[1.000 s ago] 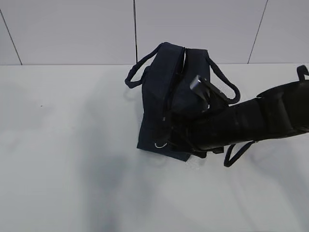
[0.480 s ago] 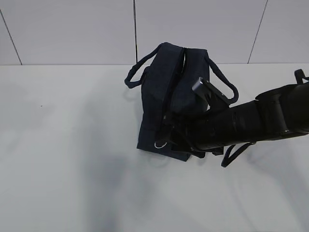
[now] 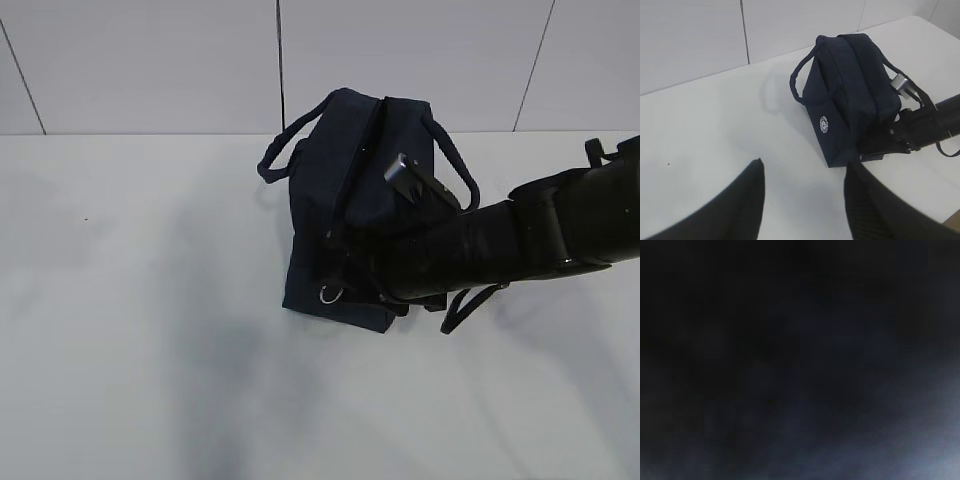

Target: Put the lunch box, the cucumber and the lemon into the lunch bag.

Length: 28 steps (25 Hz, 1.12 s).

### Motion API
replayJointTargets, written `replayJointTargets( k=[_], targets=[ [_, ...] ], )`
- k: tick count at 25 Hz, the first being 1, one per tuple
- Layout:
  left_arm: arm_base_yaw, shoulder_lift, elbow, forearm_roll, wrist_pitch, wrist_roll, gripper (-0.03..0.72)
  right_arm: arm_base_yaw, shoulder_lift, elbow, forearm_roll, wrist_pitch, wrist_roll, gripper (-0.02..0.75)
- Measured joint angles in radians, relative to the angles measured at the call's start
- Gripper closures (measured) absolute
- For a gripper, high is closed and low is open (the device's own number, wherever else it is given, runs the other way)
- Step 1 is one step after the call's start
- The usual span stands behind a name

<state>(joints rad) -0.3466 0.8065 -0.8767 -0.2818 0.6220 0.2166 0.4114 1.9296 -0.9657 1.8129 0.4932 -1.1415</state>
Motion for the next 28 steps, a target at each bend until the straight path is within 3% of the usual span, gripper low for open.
replayJointTargets(
  k=[5, 15, 24, 28],
  targets=[
    [0.000, 0.000, 0.000, 0.000, 0.006, 0.000, 0.318, 0.000, 0.006, -0.002, 0.000, -0.008, 0.002, 0.423],
    [0.000, 0.000, 0.000, 0.000, 0.008, 0.000, 0.318, 0.002, 0.006, -0.002, 0.000, -0.025, -0.023, 0.734],
    [0.000, 0.000, 0.000, 0.000, 0.009, 0.000, 0.318, 0.002, 0.006, -0.002, -0.004, -0.015, -0.033, 0.737],
    [0.000, 0.000, 0.000, 0.000, 0.011, 0.000, 0.318, 0.002, -0.014, -0.002, -0.091, -0.003, 0.001, 0.737]
  ],
)
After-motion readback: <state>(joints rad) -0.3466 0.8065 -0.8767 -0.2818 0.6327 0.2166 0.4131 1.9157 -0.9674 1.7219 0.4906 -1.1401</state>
